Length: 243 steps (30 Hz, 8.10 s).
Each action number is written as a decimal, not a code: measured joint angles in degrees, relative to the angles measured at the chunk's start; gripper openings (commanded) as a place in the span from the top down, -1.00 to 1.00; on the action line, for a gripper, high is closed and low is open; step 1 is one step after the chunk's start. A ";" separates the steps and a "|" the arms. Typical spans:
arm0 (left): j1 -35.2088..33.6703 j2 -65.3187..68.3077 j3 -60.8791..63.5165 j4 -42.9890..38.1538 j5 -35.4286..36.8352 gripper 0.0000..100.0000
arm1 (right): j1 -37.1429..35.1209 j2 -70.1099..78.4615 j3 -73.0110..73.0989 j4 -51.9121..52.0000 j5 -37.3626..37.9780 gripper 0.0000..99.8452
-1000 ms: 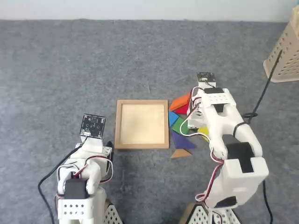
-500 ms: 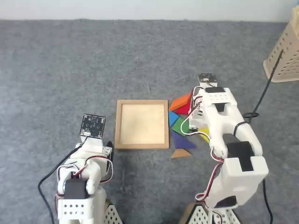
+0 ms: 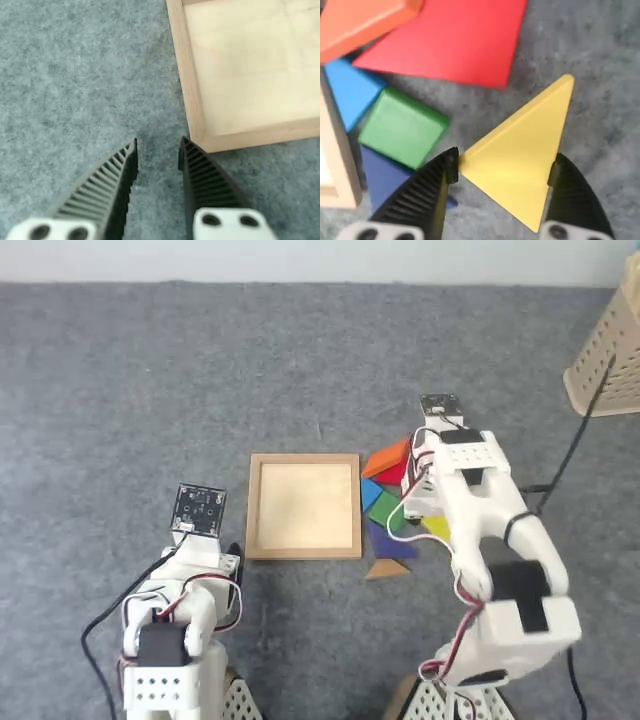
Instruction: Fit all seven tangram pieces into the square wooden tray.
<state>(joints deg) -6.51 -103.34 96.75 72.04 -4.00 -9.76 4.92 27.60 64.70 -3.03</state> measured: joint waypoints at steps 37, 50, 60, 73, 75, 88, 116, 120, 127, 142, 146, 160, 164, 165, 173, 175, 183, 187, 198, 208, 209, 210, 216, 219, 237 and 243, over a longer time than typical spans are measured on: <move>0.00 0.00 0.00 0.00 0.00 0.73 | -31.38 16.70 -28.48 2.73 30.86 0.60; 0.00 0.00 0.00 0.00 0.00 0.73 | -28.31 9.76 -28.57 6.77 23.30 0.60; 0.00 0.00 0.00 0.00 0.00 0.73 | -20.84 -1.32 -23.21 6.51 19.08 0.60; 0.00 0.00 0.00 0.00 0.00 0.73 | -18.73 6.51 -16.62 -20.48 -9.58 0.98; 0.00 0.00 0.00 0.00 0.00 0.73 | -18.73 9.14 -16.62 -26.02 -10.55 0.98; 0.00 0.00 0.00 0.00 0.00 0.73 | -20.92 16.79 -16.62 -34.37 -9.41 0.98; 0.00 0.00 0.00 0.00 0.00 0.73 | -24.18 -0.97 6.24 -38.59 -2.02 0.98; 0.00 0.00 0.00 0.00 0.00 0.73 | -24.00 -0.26 6.86 -39.56 -2.02 0.98; 0.00 0.00 0.00 0.00 0.00 0.73 | -24.00 3.60 6.59 -43.69 -2.02 0.98; 0.00 0.00 0.00 0.00 0.00 0.73 | -24.00 4.04 6.68 -44.31 -2.02 0.98; 0.00 0.00 0.00 0.00 0.00 0.73 | -24.00 -0.26 9.32 -44.22 -2.02 0.98; 0.00 0.00 0.00 0.00 0.00 0.73 | -24.70 2.73 9.23 -44.57 -2.02 0.98; 0.00 0.00 0.00 0.00 0.00 0.73 | -24.79 4.22 7.38 -44.57 -2.02 0.98; 0.00 0.00 0.00 0.00 0.00 0.73 | -24.79 4.40 7.21 -44.57 -2.02 0.98; 0.00 0.00 0.00 0.00 0.00 0.73 | -24.62 5.10 7.30 -47.38 -2.02 0.98; 0.00 0.00 0.00 0.00 0.00 0.73 | -23.74 5.10 7.30 -47.82 -2.02 0.98; 0.00 0.00 0.00 0.00 0.00 0.73 | -21.10 5.19 7.30 -48.70 -2.02 0.98; 0.00 0.00 0.00 0.00 0.00 0.73 | -21.01 5.10 7.30 -48.44 -2.02 0.98; 0.00 0.00 0.00 0.00 0.00 0.73 | -20.57 -11.96 14.24 -39.74 -7.56 0.98; 0.00 0.00 0.00 0.00 0.00 0.73 | -20.57 -13.63 16.79 -39.65 -8.26 0.97; 0.00 0.00 0.00 0.00 0.00 0.73 | -20.48 -13.63 16.79 -39.65 -8.26 0.97; 0.00 0.00 0.00 0.00 0.00 0.73 | -20.66 -13.63 16.79 -39.65 -8.26 0.97; 0.00 0.00 0.00 0.00 0.00 0.73 | -20.40 -13.63 16.97 -39.65 -8.26 0.97; 0.00 0.00 0.00 0.00 0.00 0.73 | -18.46 -13.63 17.05 -39.65 -8.26 0.98; 0.00 0.00 0.00 0.00 0.00 0.73 | -14.51 -13.71 17.05 -39.47 -8.26 0.97; 0.00 0.00 0.00 0.00 0.00 0.73 | -8.18 -13.71 11.78 -27.87 -8.26 0.78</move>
<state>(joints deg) -6.51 -103.34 96.75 72.04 -4.00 -17.93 -8.79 39.38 36.84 -11.30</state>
